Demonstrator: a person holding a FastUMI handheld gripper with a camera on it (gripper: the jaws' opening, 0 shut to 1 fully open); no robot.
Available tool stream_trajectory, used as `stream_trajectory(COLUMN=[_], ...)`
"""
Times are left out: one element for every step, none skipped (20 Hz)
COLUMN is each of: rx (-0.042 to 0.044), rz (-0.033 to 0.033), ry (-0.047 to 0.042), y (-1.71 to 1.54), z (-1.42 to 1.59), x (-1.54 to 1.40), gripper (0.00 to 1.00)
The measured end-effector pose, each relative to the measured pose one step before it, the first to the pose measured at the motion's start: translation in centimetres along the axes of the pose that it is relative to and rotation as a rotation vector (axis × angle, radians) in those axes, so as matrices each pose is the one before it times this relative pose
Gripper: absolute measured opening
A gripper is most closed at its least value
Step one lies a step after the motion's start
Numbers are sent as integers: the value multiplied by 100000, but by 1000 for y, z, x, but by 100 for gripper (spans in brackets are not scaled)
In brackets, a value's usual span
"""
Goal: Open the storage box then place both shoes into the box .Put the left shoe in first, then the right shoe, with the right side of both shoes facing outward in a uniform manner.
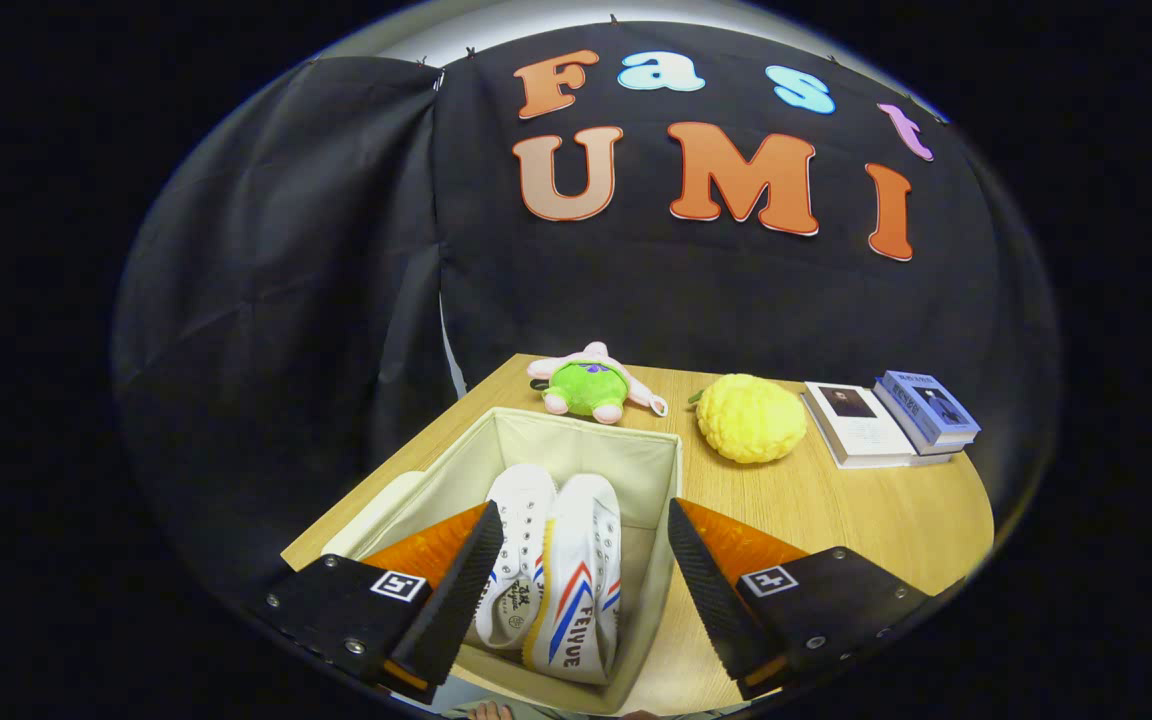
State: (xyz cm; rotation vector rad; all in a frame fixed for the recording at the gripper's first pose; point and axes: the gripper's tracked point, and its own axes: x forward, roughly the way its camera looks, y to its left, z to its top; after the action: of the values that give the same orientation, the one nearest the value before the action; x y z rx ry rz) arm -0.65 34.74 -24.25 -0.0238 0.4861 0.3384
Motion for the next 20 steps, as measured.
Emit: stream_trajectory(rx=[383, -301, -317, 132, 484, 474, 137, 55, -400, -357, -77, 221, -257, -599, -210, 623, 1382, 1215, 894, 326], rz=[178, -676, -860, -775, -732, -937, -1145, -1385, -1492, -1693, -1350, -1030, -1495, -1791, -1732, -1226, -792, -983, -1655, -2074], ry=[-983, -651, -1374, -1928, -2431, -2407, -2204, -2522, -2278, -2049, -2186, -2009, -2153, -2470, -2512, -2081, -1728, -1502, -1383, -1370], y=[-446, -861, -944, -1041, -1229, -1322, -1488, -1658, -1679, -1834, -1672, -1654, -1717, -1846, -1718, -1553, -1378, -1498, -1671, -1727], z=[510, 499, 703, 807, 835, 1059, 950, 1069, 1041, 1027, 942, 985, 936, 925, 686, 501, 535, 472, 253, 275], x=[-378, -498, -526, -577, -640, -751, -741, -870, -880, -941, -808, -857, -911, -896, -853, -878, -679, -643, -657, -562], gripper=[98, 98, 98, 98, 99, 99, 98, 98, 99, 99, 99, 98, 99, 99, 98, 98, 98, 98, 98, 98])
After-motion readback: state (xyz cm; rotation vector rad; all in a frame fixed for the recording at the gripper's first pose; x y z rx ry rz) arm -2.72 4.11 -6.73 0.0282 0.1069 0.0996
